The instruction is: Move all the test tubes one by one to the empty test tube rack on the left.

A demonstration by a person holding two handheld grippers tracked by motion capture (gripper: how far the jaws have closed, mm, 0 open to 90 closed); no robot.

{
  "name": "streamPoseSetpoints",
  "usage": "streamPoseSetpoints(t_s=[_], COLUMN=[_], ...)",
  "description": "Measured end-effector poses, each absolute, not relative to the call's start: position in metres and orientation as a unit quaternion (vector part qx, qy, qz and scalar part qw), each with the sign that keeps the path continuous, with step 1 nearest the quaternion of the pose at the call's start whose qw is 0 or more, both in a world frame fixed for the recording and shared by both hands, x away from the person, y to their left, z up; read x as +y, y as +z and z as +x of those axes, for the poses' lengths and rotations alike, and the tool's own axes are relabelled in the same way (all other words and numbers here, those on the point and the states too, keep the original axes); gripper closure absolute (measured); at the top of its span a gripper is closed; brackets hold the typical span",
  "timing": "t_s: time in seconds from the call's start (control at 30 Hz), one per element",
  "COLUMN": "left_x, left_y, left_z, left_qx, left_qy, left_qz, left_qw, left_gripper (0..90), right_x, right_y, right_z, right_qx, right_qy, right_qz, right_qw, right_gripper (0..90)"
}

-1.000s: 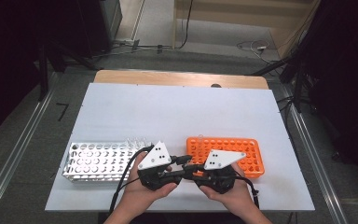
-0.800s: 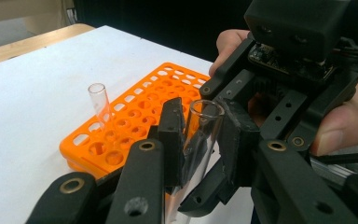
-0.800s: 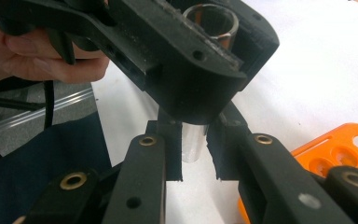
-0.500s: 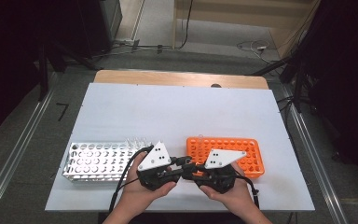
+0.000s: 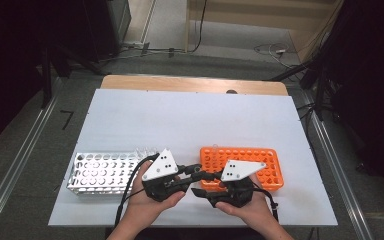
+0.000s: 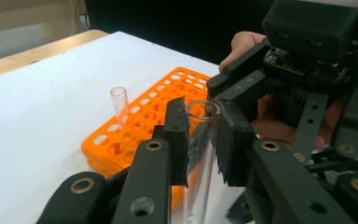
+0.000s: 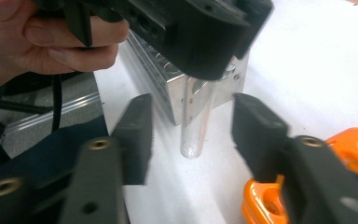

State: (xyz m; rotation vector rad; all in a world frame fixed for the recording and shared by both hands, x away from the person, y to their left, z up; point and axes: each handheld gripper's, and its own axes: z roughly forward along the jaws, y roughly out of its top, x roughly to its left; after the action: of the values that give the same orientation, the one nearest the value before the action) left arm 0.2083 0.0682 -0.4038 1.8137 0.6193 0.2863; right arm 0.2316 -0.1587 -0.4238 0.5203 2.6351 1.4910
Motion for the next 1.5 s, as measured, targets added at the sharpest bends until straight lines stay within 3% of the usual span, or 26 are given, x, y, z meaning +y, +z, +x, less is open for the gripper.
streamPoseSetpoints(t_s=[0.2,0.43,1.5], left_x=[0.078,0.091,0.167], left_y=[-0.400,-0.396,-0.383], left_z=[0.210,0.213,0.223], left_qx=[0.274,0.288,0.362], left_qy=[0.133,0.144,0.217], left_qz=[0.765,0.755,0.708], left_qw=[0.568,0.571,0.567], left_gripper=[76.2,76.2,76.2], right_x=[-0.162,-0.167,-0.209], right_y=[-0.422,-0.422,-0.425], right_z=[0.233,0.237,0.261], right_qx=[0.856,0.852,0.842], right_qy=[0.485,0.490,0.489], right_qz=[0.174,0.181,0.220], right_qw=[0.043,0.039,0.062], right_gripper=[16.0,0.4,0.0])
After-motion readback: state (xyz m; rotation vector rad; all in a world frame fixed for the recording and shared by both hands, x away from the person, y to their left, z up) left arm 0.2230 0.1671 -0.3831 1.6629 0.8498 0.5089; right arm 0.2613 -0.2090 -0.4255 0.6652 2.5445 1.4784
